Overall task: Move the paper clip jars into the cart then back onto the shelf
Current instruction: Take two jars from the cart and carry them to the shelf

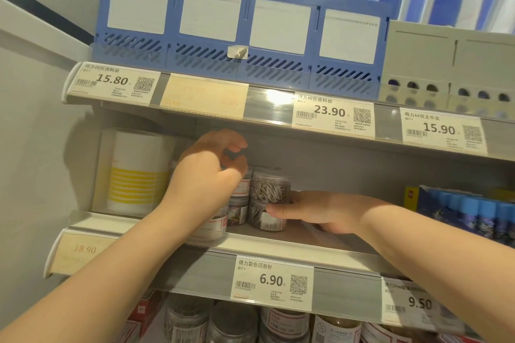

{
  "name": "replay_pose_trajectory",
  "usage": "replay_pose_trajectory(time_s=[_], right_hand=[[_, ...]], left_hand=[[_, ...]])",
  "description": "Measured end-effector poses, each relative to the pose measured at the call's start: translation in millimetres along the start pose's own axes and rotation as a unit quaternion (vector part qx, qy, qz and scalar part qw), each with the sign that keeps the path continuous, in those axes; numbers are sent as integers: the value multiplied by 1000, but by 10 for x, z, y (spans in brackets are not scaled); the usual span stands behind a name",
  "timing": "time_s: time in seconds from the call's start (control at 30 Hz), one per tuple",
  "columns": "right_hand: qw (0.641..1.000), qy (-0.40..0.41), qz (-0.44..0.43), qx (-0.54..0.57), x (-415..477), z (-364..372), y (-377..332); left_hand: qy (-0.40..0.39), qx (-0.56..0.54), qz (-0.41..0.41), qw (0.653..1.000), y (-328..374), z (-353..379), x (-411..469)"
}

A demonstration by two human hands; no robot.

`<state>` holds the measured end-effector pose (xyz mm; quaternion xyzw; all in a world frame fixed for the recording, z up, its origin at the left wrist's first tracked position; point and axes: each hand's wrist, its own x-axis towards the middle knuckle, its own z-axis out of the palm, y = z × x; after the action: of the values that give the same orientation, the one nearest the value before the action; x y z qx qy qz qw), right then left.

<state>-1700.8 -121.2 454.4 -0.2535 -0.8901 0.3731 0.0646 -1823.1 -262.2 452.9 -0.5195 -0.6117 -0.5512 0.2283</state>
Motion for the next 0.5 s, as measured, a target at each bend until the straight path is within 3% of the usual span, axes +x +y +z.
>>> replay_pose_trajectory(time_s=[0.37, 0.5], right_hand=[[1000, 3, -27, -7, -60, 41, -41], [993, 24, -42, -110, -148, 23, -79]], left_hand=[[-29, 19, 5, 999, 4, 23, 10], [-108, 160, 44, 980, 41, 61, 40]])
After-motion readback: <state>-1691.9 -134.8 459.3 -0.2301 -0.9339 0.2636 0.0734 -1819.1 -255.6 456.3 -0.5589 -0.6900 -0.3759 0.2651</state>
